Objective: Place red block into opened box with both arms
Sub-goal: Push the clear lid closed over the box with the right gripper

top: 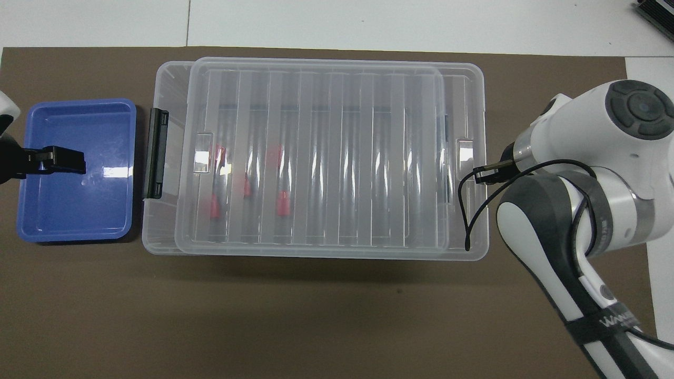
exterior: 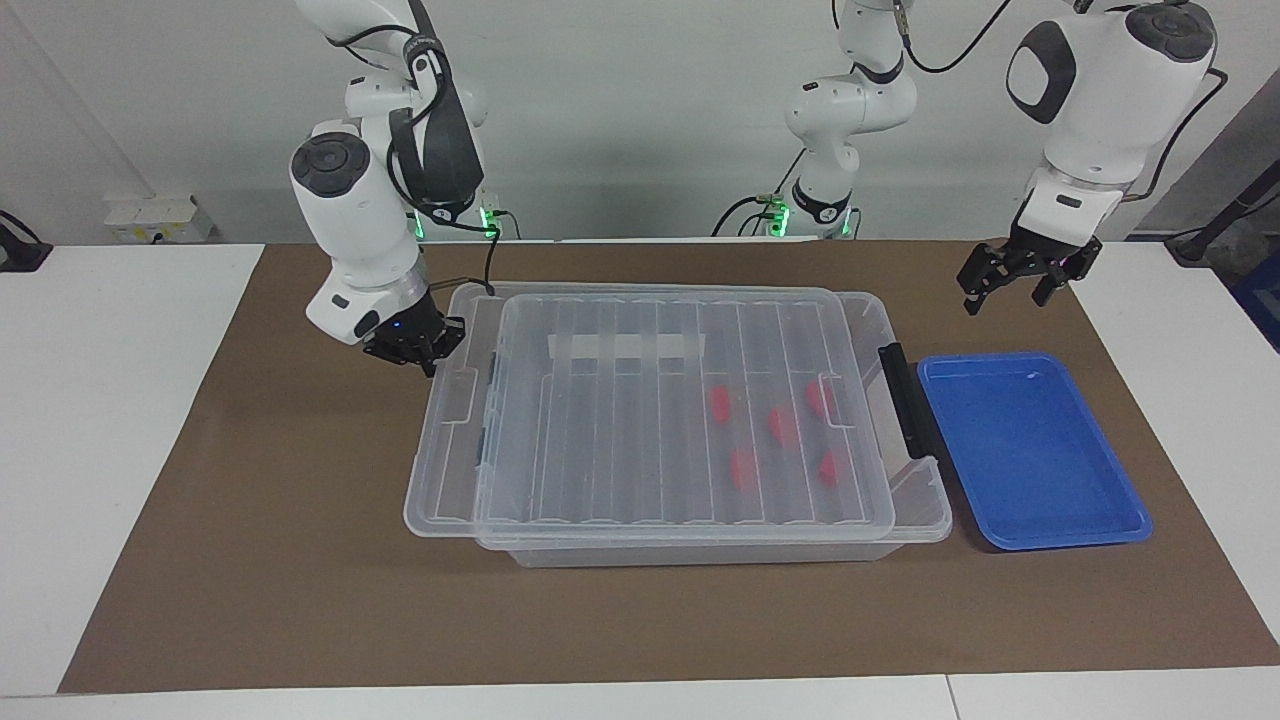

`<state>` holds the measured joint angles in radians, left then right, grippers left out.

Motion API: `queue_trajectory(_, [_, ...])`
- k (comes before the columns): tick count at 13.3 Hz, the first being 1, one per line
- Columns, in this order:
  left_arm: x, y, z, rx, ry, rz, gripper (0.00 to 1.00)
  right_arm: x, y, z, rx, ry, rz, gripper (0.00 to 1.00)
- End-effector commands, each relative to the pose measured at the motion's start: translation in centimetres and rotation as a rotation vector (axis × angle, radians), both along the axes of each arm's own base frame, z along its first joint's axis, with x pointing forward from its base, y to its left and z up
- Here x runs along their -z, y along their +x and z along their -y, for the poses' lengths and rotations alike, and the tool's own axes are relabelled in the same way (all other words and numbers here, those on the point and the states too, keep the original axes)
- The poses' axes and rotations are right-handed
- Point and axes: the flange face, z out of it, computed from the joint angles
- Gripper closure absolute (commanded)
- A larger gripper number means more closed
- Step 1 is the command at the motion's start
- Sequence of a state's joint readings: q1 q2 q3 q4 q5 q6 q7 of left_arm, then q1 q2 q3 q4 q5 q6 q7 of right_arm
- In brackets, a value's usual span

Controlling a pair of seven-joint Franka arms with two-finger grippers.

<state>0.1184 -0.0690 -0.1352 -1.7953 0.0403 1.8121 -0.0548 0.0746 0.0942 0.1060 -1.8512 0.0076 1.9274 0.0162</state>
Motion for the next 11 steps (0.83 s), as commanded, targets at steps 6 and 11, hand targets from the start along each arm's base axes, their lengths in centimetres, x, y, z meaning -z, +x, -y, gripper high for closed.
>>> queue_trajectory(6, [-0.1,-0.9,1.0,0.022,-0.009,0.017,0.0,-0.7,-1.0,-2.2,-0.005,0.031,-0.006,1.0])
queue_trajectory(11, [-0.1,-0.9,0.8,0.025,-0.007,0.011,0.0,-0.8,-1.3,-3.6,-0.016,0.048,-0.004,1.0])
